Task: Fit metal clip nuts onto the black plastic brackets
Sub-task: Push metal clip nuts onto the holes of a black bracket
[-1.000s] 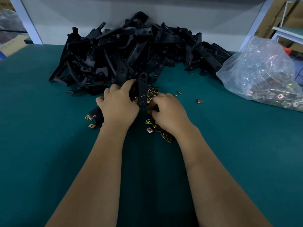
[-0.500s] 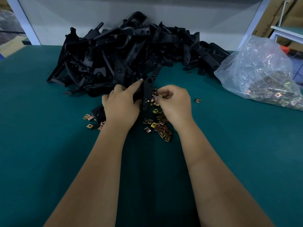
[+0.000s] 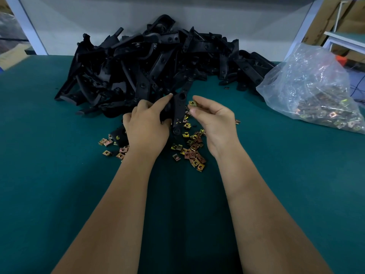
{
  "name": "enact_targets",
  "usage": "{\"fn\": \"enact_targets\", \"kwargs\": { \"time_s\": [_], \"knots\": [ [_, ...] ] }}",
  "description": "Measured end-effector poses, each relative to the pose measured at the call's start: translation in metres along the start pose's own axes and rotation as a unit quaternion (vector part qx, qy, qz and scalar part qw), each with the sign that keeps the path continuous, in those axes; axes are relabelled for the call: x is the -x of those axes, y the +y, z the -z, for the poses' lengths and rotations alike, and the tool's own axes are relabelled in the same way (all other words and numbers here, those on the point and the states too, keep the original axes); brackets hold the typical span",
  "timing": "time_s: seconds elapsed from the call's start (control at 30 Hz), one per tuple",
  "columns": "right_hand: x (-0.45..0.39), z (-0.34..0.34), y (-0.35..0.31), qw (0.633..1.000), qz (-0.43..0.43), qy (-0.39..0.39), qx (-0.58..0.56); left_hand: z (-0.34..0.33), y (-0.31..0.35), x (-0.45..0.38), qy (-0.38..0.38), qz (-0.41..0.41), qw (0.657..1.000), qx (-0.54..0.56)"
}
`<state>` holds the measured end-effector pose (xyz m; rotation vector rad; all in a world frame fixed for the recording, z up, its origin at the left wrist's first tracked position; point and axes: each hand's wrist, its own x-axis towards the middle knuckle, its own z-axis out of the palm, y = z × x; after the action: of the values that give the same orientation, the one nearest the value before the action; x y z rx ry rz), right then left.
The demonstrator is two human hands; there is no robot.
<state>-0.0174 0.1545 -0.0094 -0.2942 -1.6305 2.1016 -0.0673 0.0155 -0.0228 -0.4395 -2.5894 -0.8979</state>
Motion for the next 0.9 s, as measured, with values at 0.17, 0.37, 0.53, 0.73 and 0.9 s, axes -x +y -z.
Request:
{"fn": "enact_targets", "kwargs": {
  "time_s": [0.17, 0.37, 0.53, 0.73, 0.9],
  "knots": [
    [0.0003, -0.0013, 0.0, 0.999, 0.025, 0.002, 0.035, -0.0009, 0.0007, 0.0007, 0.01, 0.002, 1.0, 0.008],
    [-0.0008, -0.0021, 0.0014, 0.999, 0.014, 0.003, 0.04, -0.0014, 0.0003, 0.0006, 0.016, 0.004, 1.0, 0.015],
    [0.0007, -0.0041, 0.0028, 1.0, 0.009, 0.015, 0.013, -0.0013, 0.0013, 0.0011, 0.018, 0.002, 1.0, 0.014],
    [0.0034, -0.006, 0.0015, 0.998, -0.037, 0.018, -0.044, -0.0009, 0.0018, 0.0007, 0.023, -0.001, 0.999, 0.024],
    [0.0041, -0.0054, -0.0008, 0.994, -0.062, 0.024, -0.087, -0.0015, -0.0003, -0.0011, 0.006, -0.005, 0.999, 0.04]
  ]
}}
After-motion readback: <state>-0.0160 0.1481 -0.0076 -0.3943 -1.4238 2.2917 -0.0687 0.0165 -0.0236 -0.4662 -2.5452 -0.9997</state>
